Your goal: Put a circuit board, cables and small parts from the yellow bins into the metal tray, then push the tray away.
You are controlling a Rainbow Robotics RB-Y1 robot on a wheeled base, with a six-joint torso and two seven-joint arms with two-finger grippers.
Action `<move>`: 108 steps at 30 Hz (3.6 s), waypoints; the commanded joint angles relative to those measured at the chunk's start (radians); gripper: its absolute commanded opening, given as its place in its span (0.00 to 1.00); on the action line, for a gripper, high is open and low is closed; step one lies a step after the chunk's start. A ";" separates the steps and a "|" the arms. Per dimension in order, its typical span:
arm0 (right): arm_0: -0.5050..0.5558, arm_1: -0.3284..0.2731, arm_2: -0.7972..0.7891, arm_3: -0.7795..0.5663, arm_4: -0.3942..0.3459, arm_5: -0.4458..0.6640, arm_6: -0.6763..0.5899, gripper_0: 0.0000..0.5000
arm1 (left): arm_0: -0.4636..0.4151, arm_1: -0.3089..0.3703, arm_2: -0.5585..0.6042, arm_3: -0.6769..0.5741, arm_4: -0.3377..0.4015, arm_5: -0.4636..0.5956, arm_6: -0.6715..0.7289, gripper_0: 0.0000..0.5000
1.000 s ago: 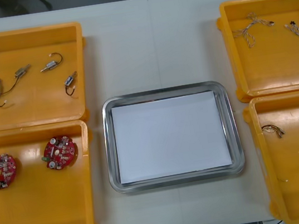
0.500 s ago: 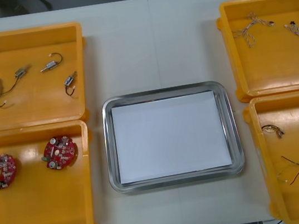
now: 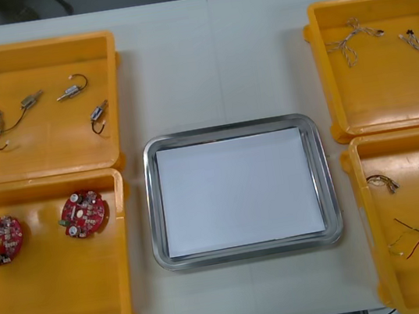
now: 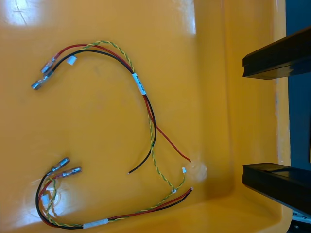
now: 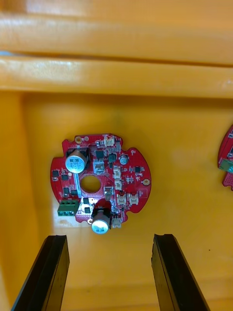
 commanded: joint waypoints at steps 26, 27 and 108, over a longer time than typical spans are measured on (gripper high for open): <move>-0.285 -0.151 -0.017 0.323 -0.120 0.088 -0.471 1.00 | 0.137 -0.092 -0.050 -0.013 -0.094 -0.188 0.074 1.00; -0.285 -0.151 -0.014 0.327 -0.117 0.086 -0.474 1.00 | 0.137 -0.095 -0.052 -0.012 -0.097 -0.188 0.073 1.00; -0.245 0.188 0.239 0.474 0.291 -0.207 -0.621 1.00 | 0.165 -0.121 -0.056 0.042 -0.057 -0.247 0.050 0.00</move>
